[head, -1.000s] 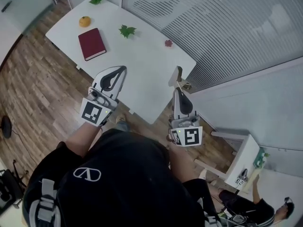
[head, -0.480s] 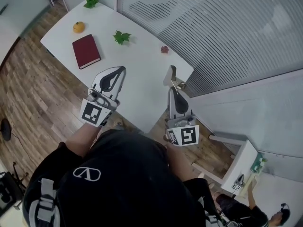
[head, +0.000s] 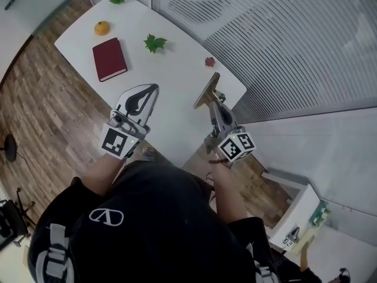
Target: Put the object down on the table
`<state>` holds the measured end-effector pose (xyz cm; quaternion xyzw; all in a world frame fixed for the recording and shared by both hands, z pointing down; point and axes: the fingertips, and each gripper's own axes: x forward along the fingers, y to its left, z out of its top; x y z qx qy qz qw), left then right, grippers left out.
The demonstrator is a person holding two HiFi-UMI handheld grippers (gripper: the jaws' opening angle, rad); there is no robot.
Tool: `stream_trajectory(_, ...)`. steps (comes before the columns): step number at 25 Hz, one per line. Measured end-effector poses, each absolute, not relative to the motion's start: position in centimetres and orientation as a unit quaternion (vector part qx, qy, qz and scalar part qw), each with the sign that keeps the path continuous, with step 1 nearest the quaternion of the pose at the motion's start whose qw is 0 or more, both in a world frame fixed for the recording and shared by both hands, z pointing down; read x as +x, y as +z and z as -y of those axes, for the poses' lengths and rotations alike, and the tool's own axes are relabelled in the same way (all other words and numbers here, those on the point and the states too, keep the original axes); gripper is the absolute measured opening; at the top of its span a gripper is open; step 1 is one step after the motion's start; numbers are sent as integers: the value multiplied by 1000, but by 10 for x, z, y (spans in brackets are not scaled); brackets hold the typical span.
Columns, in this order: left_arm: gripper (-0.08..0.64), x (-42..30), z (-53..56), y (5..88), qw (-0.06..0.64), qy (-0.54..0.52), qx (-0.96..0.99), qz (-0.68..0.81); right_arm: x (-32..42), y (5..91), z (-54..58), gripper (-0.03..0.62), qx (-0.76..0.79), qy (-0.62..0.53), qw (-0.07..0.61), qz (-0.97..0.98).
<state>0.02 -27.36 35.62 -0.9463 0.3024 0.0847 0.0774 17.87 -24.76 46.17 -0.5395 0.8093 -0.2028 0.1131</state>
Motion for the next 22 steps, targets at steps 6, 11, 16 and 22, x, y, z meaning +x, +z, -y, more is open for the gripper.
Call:
stream_trajectory(6, 6, -2, 276, 364, 74, 76, -943, -315, 178, 559, 266, 5, -464, -419, 164, -763)
stream_trajectory(11, 6, -5, 279, 375, 68, 59, -942, -324, 167, 618, 275, 5, -415, -505, 159, -740)
stream_trajectory(16, 6, -6, 279, 381, 63, 59, -940, -330, 164, 679, 282, 5, -402, -569, 132, -705)
stream_trajectory(22, 6, -8, 280, 387, 58, 51, -939, -334, 157, 722, 286, 5, -393, -610, 91, -682)
